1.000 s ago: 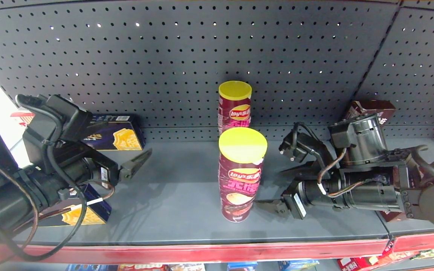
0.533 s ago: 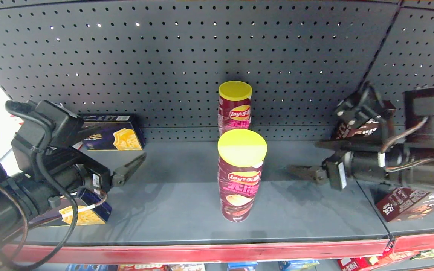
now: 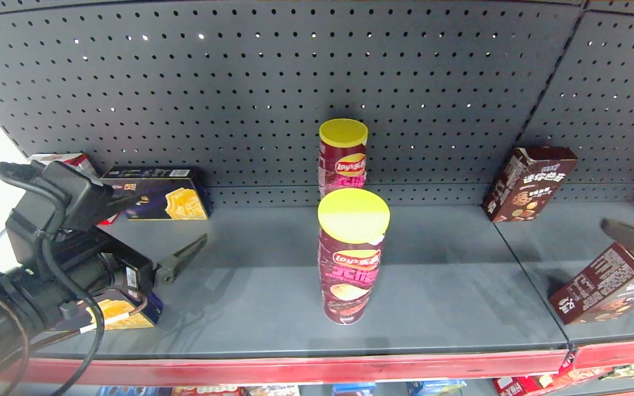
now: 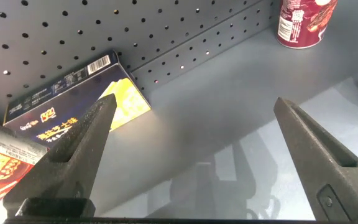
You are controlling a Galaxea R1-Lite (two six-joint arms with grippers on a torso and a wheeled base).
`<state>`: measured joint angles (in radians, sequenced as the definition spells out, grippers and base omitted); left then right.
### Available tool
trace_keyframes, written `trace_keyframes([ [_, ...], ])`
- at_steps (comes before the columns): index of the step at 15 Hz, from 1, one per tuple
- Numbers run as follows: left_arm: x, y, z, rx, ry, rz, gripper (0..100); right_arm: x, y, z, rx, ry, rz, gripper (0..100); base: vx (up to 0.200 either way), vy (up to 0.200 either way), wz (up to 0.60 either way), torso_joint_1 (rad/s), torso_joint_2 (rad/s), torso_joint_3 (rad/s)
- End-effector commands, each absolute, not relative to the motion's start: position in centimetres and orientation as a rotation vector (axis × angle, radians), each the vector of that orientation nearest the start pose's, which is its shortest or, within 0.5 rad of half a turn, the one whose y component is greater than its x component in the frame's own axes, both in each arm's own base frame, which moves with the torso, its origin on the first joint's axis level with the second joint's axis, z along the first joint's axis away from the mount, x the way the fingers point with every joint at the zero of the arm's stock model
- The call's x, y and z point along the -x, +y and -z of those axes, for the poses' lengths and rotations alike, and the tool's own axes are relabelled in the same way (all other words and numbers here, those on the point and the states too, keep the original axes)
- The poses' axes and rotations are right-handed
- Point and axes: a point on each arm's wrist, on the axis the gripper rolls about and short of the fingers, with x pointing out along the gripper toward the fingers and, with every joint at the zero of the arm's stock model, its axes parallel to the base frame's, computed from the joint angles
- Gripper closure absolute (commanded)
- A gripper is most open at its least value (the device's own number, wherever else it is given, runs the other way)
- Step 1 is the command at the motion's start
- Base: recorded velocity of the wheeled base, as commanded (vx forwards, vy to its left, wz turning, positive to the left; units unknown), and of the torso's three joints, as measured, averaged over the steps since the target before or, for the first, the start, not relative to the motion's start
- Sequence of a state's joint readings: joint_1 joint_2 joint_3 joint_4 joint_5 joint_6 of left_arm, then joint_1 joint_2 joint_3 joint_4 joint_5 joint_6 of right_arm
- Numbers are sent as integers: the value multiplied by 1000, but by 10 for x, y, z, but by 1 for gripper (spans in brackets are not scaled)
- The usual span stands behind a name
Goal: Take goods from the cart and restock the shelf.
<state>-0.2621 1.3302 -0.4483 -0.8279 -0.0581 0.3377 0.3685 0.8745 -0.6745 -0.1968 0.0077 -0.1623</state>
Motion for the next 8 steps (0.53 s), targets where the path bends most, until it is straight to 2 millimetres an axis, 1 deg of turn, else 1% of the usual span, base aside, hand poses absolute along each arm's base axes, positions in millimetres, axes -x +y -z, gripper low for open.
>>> trace_keyframes([
  [1, -191, -53, -199, -340, -2, 326, 0, 0, 0, -206, 120, -193, -329, 0, 0, 0, 0, 0, 0, 0],
  [2, -191, -53, -198, -340, 1, 327, 0, 15, -6, -184, 116, -208, -336, 0, 0, 0, 0, 0, 0, 0],
  [3, -191, -53, -197, -342, 3, 327, 0, 28, -11, -167, 94, -227, -345, 0, 0, 0, 0, 0, 0, 0],
  [4, -191, -53, -197, -342, 3, 329, 0, 35, -14, -155, 56, -225, -353, 0, 0, 0, 0, 0, 0, 0],
  [5, -191, -53, -197, -343, 3, 329, 0, 39, -16, -146, 34, -219, -353, 0, 0, 0, 0, 0, 0, 0],
  [6, -191, -53, -197, -345, 1, 329, 0, 40, -16, -125, 9, -171, -349, 0, 0, 0, 0, 0, 0, 0],
  [8, -189, -52, -198, -344, -3, 328, 0, 35, -14, -116, -19, -136, -356, 0, 0, 0, 0, 0, 0, 0],
])
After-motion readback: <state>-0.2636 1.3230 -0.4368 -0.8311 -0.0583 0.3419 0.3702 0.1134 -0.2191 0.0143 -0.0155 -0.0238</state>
